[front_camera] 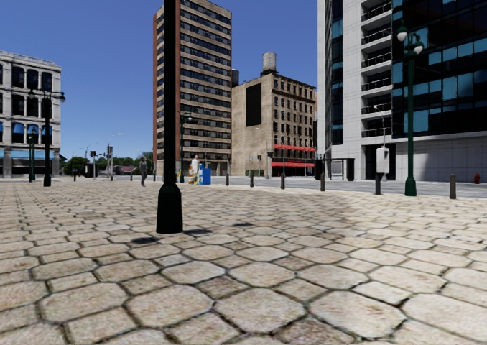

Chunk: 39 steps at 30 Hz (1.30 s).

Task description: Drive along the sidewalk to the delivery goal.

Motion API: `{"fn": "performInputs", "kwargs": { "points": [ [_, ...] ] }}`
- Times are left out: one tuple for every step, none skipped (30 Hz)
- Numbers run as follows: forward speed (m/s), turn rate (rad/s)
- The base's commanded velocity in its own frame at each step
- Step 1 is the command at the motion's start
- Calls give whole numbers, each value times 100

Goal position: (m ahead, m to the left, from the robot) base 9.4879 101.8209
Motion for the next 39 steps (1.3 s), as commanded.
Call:
{"fn": "performInputs", "kwargs": {
  "points": [
    [179,0],
    [179,0],
    [179,0],
    [179,0],
    [179,9],
    [179,81],
    [179,106],
    [179,120],
    [179,120],
    [179,120],
    [179,120],
    [179,120],
    [179,120],
    [179,120],
    [179,120],
    [179,120],
    [179,120],
    [179,120],
    [179,120],
    [179,120],
    [179,120],
    [179,120],
    [179,120],
    [179,120],
    [179,120],
    [179,117],
    [179,117],
    [179,0],
    [179,0],
    [179,0],
    [179,0],
    [179,0],
    [179,0],
    [179,0],
    [179,0],
    [179,0],
    [179,0],
    [179,0],
    [179,0]
  ]
}}
